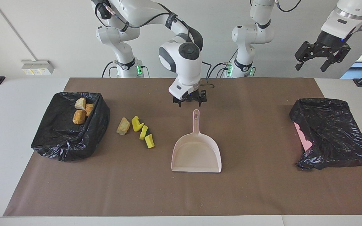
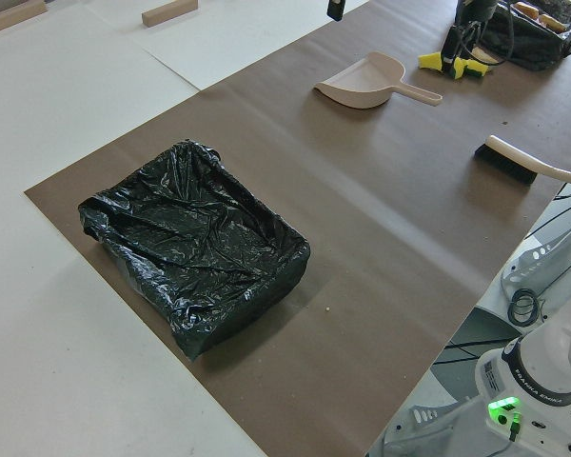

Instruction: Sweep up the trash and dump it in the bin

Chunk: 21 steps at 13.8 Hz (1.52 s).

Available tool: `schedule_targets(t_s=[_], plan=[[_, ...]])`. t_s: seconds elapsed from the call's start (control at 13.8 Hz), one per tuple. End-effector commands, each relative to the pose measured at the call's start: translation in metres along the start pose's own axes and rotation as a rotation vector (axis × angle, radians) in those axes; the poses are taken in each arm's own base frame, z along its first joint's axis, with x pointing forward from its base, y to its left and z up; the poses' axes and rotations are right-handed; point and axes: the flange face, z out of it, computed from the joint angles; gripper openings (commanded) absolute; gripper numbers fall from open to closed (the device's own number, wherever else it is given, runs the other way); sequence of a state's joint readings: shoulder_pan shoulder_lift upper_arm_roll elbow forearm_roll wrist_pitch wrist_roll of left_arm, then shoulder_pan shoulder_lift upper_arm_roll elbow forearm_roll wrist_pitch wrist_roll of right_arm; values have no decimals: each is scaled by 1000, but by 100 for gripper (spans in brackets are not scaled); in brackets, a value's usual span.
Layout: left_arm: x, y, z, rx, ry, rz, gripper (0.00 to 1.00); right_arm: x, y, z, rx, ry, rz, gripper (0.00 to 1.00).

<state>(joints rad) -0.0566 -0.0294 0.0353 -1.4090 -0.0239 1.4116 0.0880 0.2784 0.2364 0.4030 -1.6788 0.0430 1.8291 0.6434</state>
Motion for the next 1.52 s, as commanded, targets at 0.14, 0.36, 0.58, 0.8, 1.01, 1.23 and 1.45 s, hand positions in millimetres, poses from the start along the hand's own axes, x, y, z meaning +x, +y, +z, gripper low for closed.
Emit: schedule_targets(t_s=[0.14, 0.36, 0.58, 0.8, 1.01, 1.23, 1.45], plan=[[-7, 16, 0, 7, -1, 35, 100, -135, 18, -4, -13, -54, -54, 100], [11, 28, 8, 6, 84, 56, 100, -191, 14, 21, 16, -108, -68, 100], [36, 70, 53, 0, 129, 127, 100, -219, 6, 74, 24, -108, -75, 100], [58, 135, 117, -13, 119, 147, 100, -227, 11, 100, 13, -122, -71, 100], [65, 192, 170, -24, 121, 184, 100, -258, 0, 132, 19, -87, -77, 100], [78, 265, 249, -38, 114, 147, 100, -272, 4, 163, 13, -69, -72, 100], [76, 311, 300, -58, 141, 117, 100, -278, 9, 174, 22, -92, -52, 100]])
